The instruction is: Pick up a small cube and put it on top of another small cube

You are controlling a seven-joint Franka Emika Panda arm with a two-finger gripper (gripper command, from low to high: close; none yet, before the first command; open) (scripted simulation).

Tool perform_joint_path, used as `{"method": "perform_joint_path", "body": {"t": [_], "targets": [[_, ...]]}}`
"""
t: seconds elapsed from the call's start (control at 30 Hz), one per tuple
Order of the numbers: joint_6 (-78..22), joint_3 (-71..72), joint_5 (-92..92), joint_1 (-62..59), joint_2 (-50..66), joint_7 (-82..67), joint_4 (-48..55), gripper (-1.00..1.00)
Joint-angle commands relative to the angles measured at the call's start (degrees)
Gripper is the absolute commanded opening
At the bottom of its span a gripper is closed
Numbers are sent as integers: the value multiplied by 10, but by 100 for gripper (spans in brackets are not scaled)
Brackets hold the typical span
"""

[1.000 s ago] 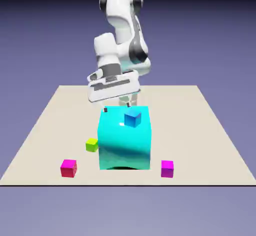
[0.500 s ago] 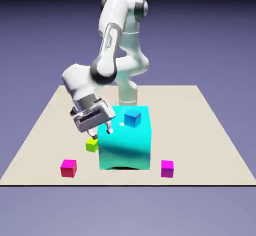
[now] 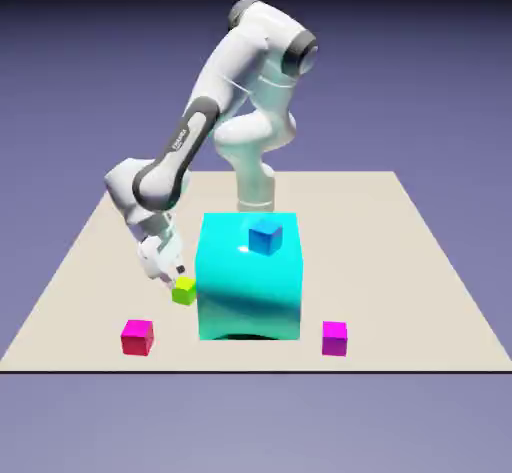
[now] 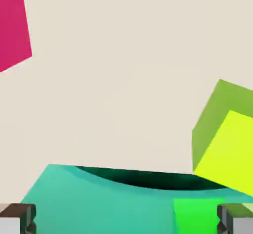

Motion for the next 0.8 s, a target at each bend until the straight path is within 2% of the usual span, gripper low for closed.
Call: {"method": "perform_joint_path", "body": {"t": [0.0,0.07,0.33,0.37,0.67,0.77], "targets": [[-6,-9,1,0,11,25,-11,0],[-12,-17,1,0,20,45,-20,0],[-14,147,144,-90,113,-21,4,0],[-14,147,144,-90,113,-21,4,-100],[-12,-15,-1,-1,21,43,-18,-100],[-19,42,-74,-41,12,29,25,-100]]}}
